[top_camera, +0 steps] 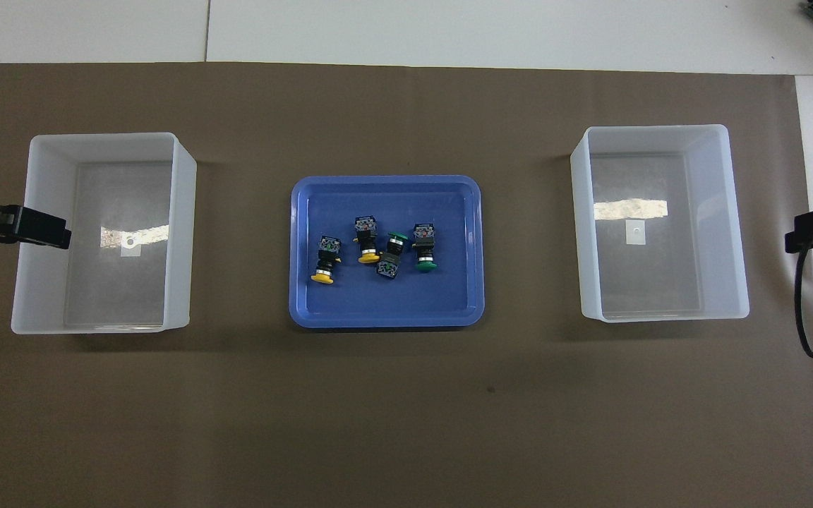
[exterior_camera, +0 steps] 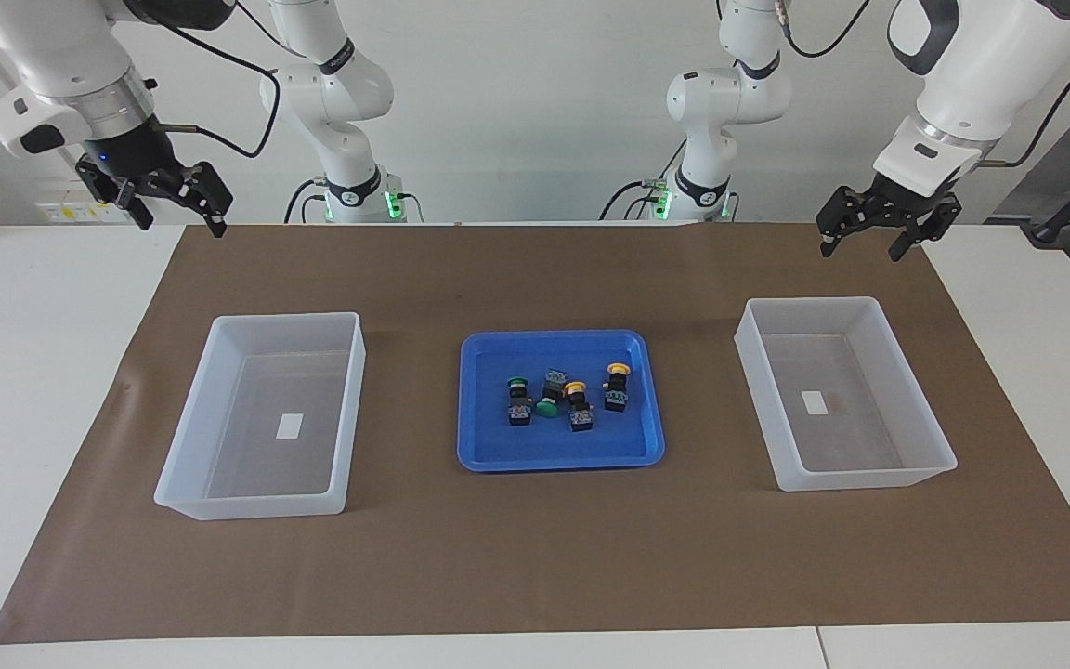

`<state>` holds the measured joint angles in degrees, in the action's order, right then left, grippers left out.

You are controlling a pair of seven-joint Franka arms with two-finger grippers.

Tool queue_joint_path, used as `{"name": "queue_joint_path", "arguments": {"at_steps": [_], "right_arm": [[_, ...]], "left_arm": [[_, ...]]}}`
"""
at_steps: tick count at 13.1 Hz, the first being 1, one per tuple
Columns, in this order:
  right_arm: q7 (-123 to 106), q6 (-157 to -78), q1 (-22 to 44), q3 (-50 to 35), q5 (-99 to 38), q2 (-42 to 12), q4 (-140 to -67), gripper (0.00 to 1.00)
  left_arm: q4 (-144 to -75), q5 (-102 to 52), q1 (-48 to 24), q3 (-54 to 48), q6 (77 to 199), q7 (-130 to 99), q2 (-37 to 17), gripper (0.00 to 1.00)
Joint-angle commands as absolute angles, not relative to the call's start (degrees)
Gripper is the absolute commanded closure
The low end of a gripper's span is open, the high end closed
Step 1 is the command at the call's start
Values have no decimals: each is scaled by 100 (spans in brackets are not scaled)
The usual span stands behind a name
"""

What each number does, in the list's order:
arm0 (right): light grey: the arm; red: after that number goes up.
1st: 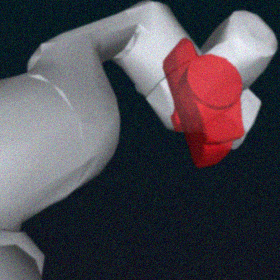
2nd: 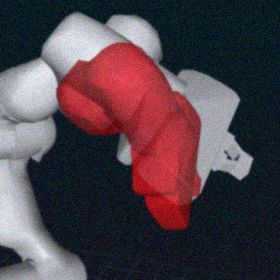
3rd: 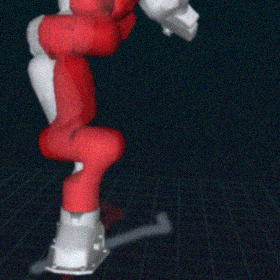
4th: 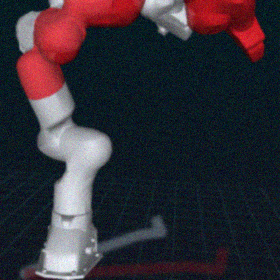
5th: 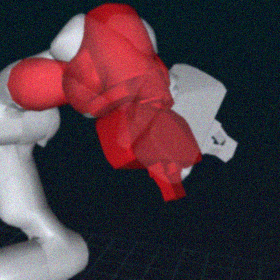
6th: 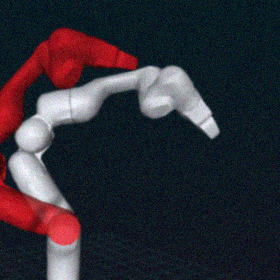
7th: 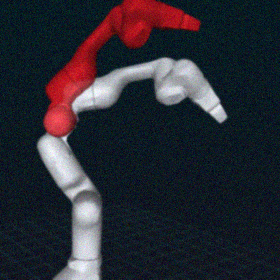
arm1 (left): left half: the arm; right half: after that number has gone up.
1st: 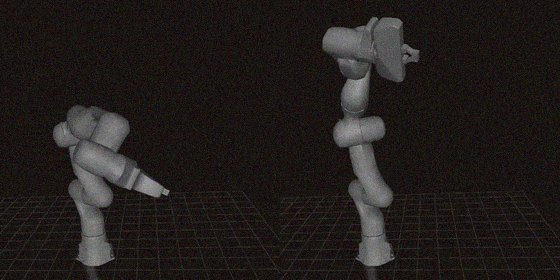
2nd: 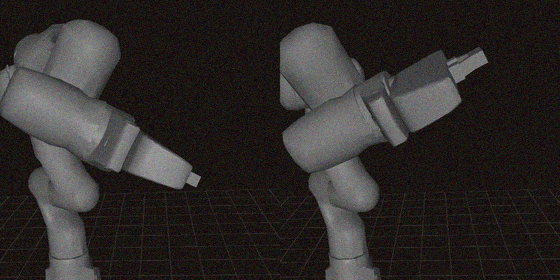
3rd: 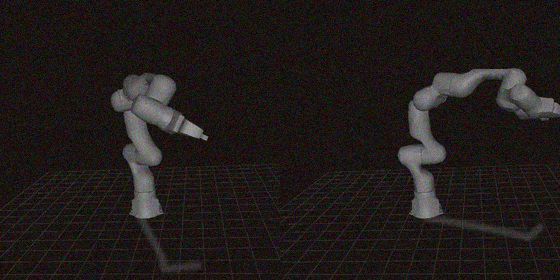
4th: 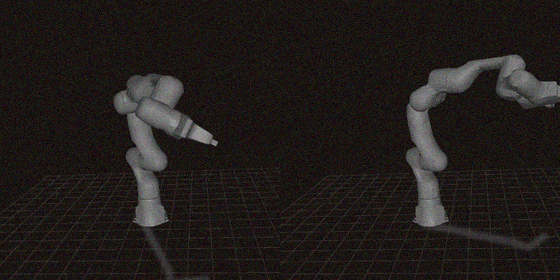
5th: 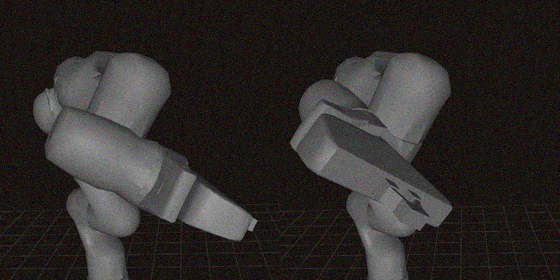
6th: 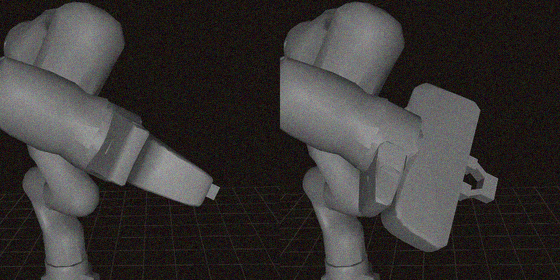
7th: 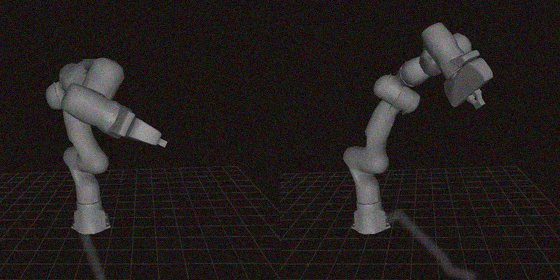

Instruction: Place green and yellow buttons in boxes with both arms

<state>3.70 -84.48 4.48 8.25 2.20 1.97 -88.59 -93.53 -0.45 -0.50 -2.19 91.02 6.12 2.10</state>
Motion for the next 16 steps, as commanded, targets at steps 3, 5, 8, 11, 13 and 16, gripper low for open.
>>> {"name": "queue_joint_path", "arguments": {"at_steps": [3,5,8,11,13,16], "right_arm": [[492,-8552,475,817,97,343,-9070,0],[501,-8543,475,817,97,343,-9070,0],[545,-8552,510,817,88,378,-9140,0],[545,-8604,579,791,79,387,-9176,0],[554,-8701,711,791,79,387,-9176,0],[554,-8692,817,800,79,422,-9255,0]], "left_arm": [[-9615,62,-97,-237,9132,510,378,0],[-9912,62,-271,-237,9499,510,492,0],[-10694,62,-641,-237,10307,475,773,0],[-11283,62,-1246,-246,11054,186,773,0],[-11644,62,-1598,-237,11660,-104,669,0],[-11689,62,-2064,-237,12355,-736,116,0]]}}
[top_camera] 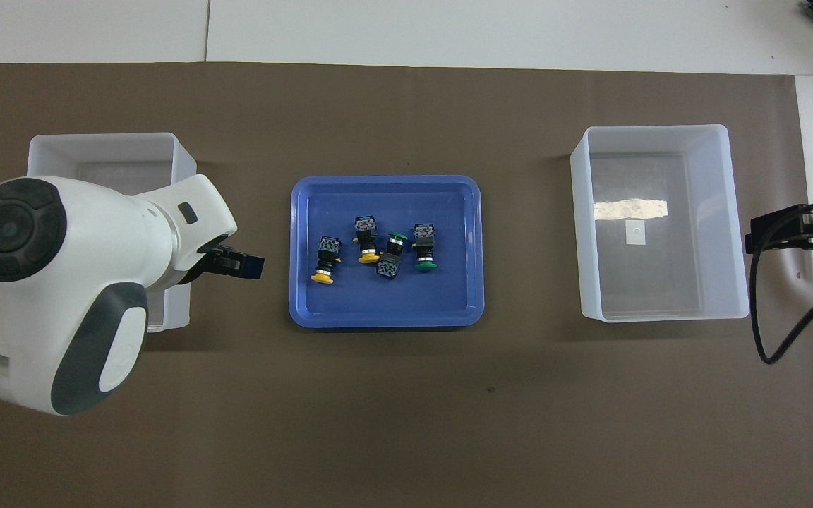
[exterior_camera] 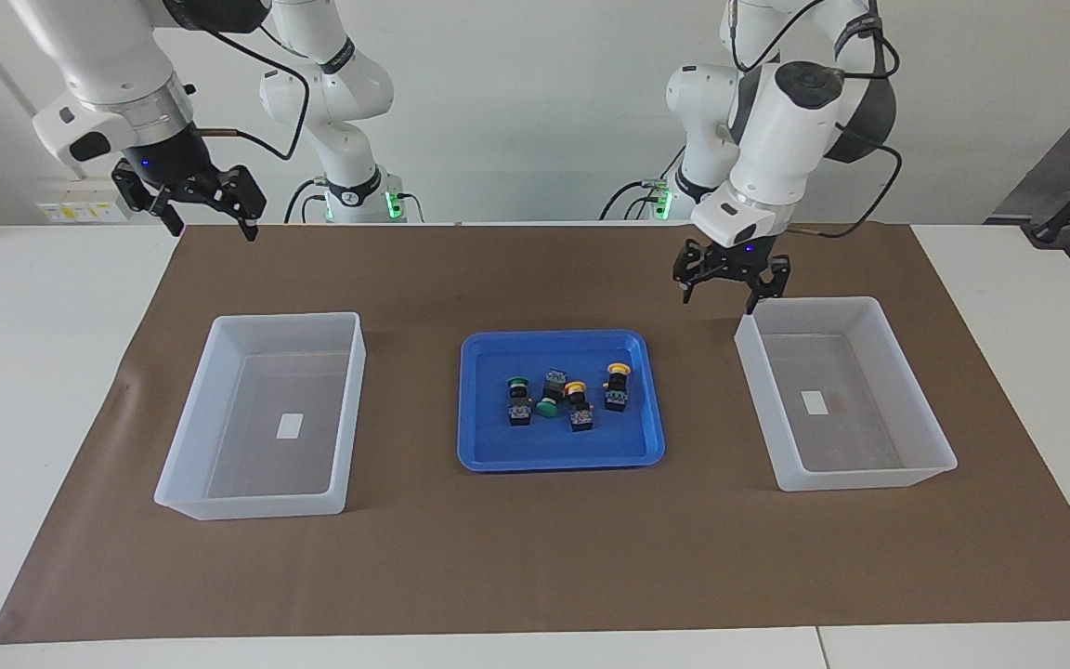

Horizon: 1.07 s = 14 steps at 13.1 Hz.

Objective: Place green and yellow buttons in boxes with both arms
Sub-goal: 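Reach the left gripper to a yellow button in the blue tray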

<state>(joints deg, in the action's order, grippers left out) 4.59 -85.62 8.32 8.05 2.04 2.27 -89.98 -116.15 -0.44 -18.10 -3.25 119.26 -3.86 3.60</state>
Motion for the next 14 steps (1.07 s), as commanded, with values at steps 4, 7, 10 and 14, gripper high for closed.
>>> {"name": "queue_joint_path", "arguments": {"at_steps": [4,7,10,14], "right_arm": [[545,-8728,826,791,79,501,-9448,0],[545,-9041,1011,782,-149,458,-9518,0],[623,-9912,1282,782,-290,28,-9650,0],[756,-10413,1591,774,-308,-544,-9746,0]], "left_arm": [[-11742,62,-2311,-237,13103,-1028,-307,0],[-11725,62,-2512,-229,13446,-1229,-710,0],[-11707,62,-2584,-229,13842,-1450,-1045,0],[-11558,70,-2751,-220,14237,-1634,-1633,0]]}}
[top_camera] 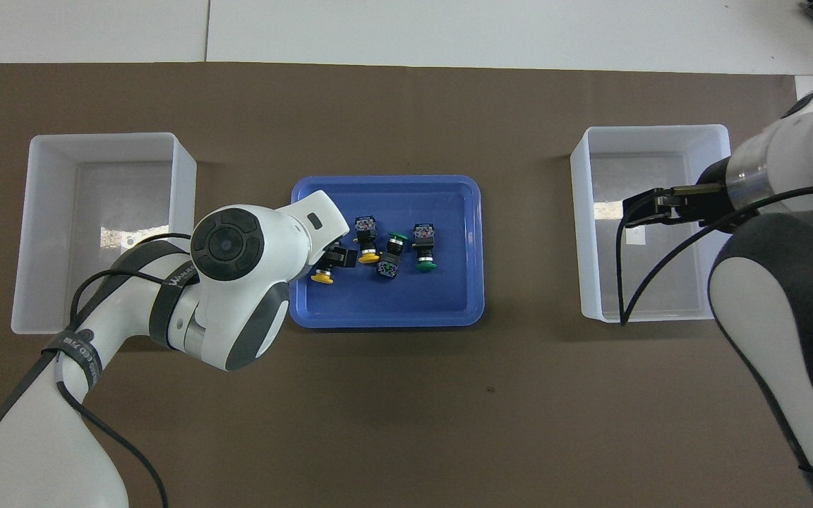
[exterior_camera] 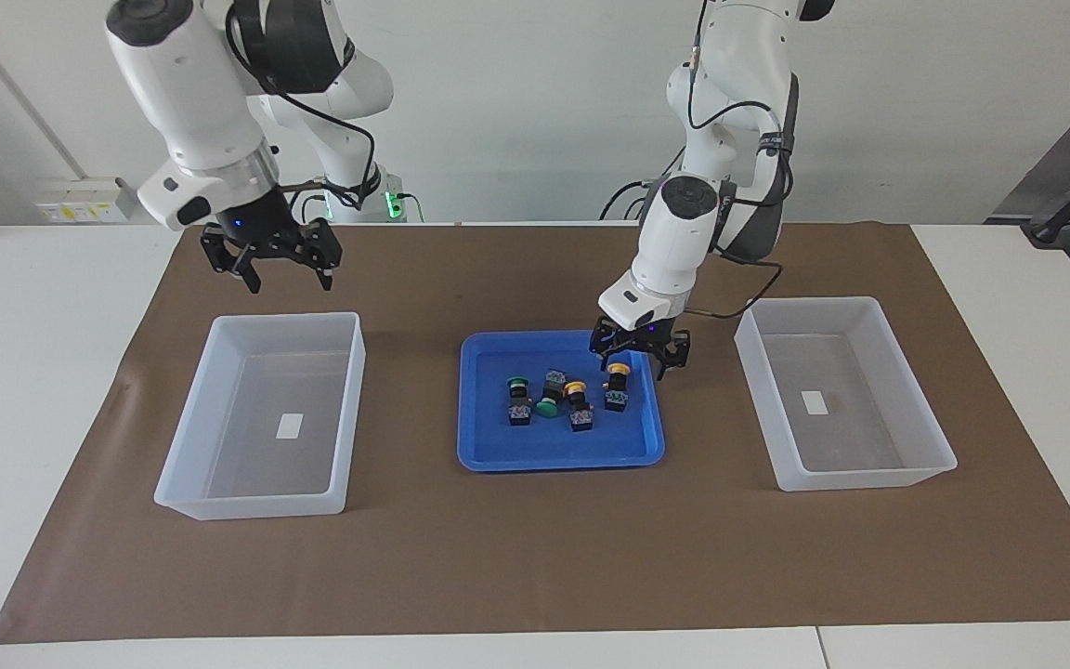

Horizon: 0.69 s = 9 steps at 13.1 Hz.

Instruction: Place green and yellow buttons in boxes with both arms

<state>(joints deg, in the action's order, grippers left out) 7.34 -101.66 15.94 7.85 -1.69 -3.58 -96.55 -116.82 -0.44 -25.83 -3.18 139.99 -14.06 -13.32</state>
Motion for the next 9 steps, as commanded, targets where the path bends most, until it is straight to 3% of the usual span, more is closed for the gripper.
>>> {"name": "queue_joint_path", "arguments": {"at_steps": [1,5,9], "right_arm": [[782,-10659,1695,747,-351,-684,-9808,0],[905,-11801,2205,738,-465,-1151,-10299,0],[1089,-12426,2469,738,-808,-1204,-10651,0]], "left_arm": [[-11566,70,-2760,-220,14299,-1687,-1661,0],[-11672,88,-2760,-228,14309,-1687,-1670,0],[-11742,88,-2813,-228,14309,-1687,-1661,19]]}}
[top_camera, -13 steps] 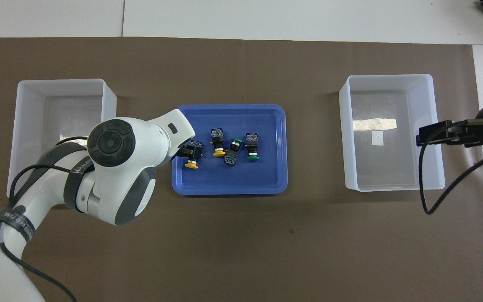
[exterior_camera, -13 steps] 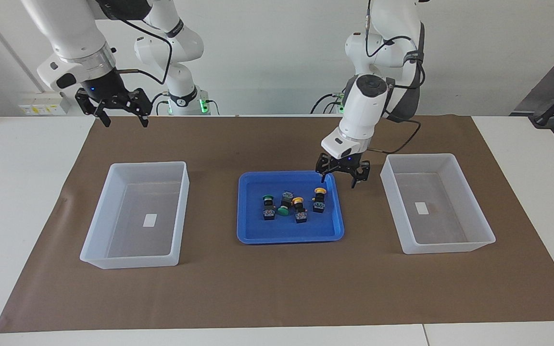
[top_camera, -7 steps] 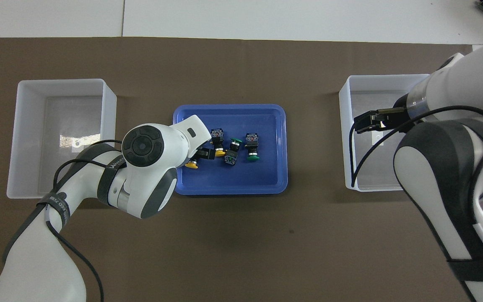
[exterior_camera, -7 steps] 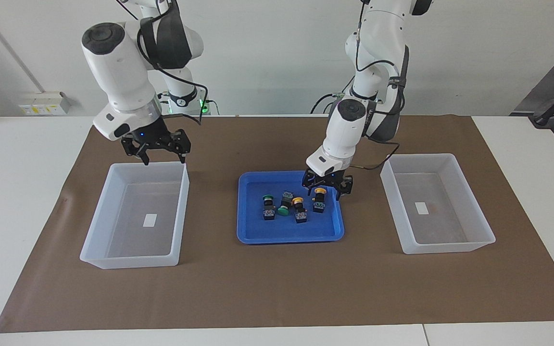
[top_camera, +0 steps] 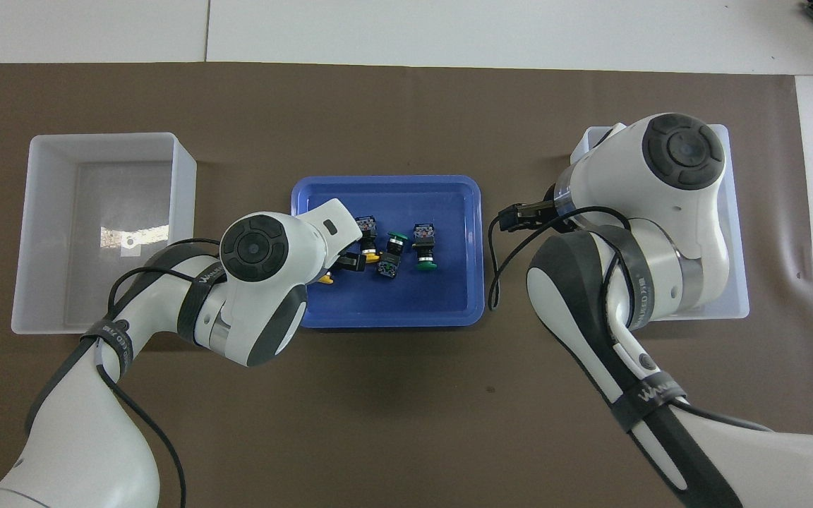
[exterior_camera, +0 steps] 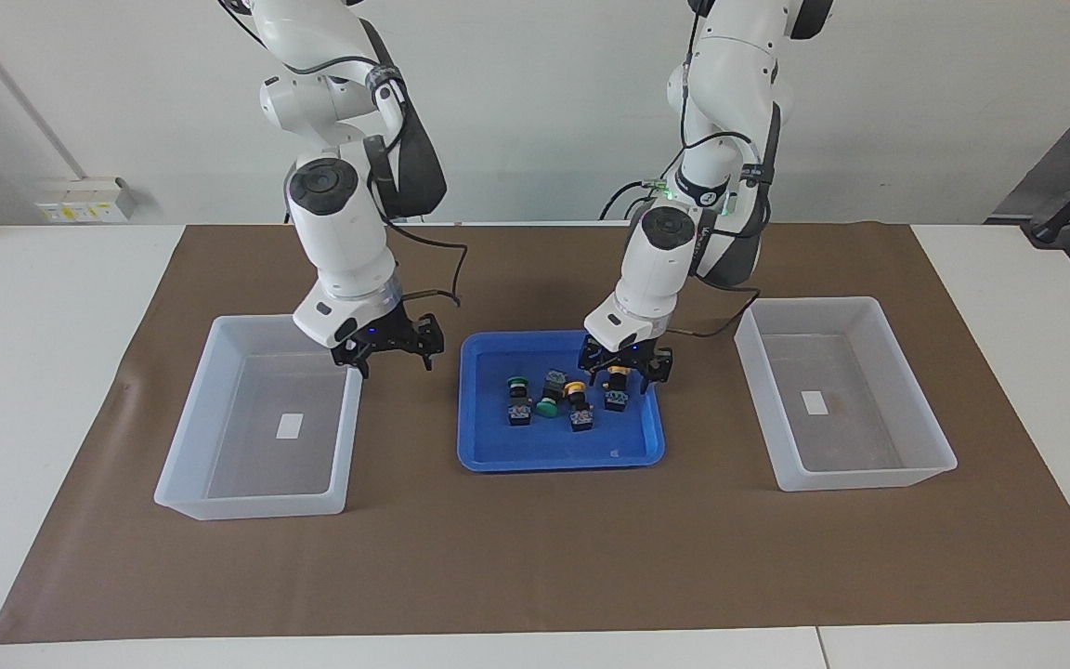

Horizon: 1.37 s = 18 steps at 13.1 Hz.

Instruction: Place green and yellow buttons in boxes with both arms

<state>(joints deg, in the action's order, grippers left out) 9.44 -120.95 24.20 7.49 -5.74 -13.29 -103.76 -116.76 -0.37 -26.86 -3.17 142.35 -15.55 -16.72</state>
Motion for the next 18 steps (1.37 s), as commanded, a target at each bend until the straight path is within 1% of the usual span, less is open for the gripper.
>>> {"name": "queue_joint_path", "arguments": {"at_steps": [1,2,3,4,5,6,7,9,12,13,14,15,17,18], "right_arm": [[1168,-12706,2618,738,-869,-1265,-10757,0],[1178,-12953,2724,738,-870,-1370,-10801,0],[1204,-13181,2803,738,-870,-1475,-10802,0],[1204,-13358,2882,738,-870,-1555,-10810,0],[1169,-13490,2892,738,-870,-1608,-10802,0],[1178,-13648,2944,738,-870,-1669,-10802,0],[1195,-13823,3066,738,-870,-1757,-10810,0],[1213,-14096,3155,738,-870,-1933,-10802,0],[1230,-14343,3243,738,-870,-2153,-10802,0],[1291,-14413,3400,738,-870,-2188,-10802,0],[1423,-14431,3462,738,-870,-2206,-10802,1],[1459,-14440,3472,738,-870,-2206,-10802,8],[1459,-14475,3524,738,-870,-2311,-10802,11],[1468,-14632,3559,738,-870,-2407,-10793,16]], "left_arm": [[-11742,88,-2813,-229,14309,-1687,-1661,22],[-11794,88,-2821,-229,14317,-1687,-1661,27],[-11847,88,-2856,-220,14317,-1696,-1652,43],[-11935,88,-2935,-220,14283,-1696,-1609,79],[-11927,88,-2962,-202,14256,-1696,-1608,96],[-11901,88,-2953,-185,14256,-1696,-1591,100],[-11892,88,-2936,-167,14230,-1696,-1521,100],[-11892,88,-2839,-150,13959,-1679,-1136,100],[-11892,88,-2498,-149,13449,-1653,-582,100],[-11883,105,-2331,-149,13212,-1618,-432,100],[-11865,114,-2225,-149,12992,-1608,-344,100],[-11839,175,-2076,-141,12868,-1608,-308,100],[-11830,229,-1715,-132,12832,-1608,-203,100],[-11830,237,-1453,-132,12841,-1600,-150,100]]}}
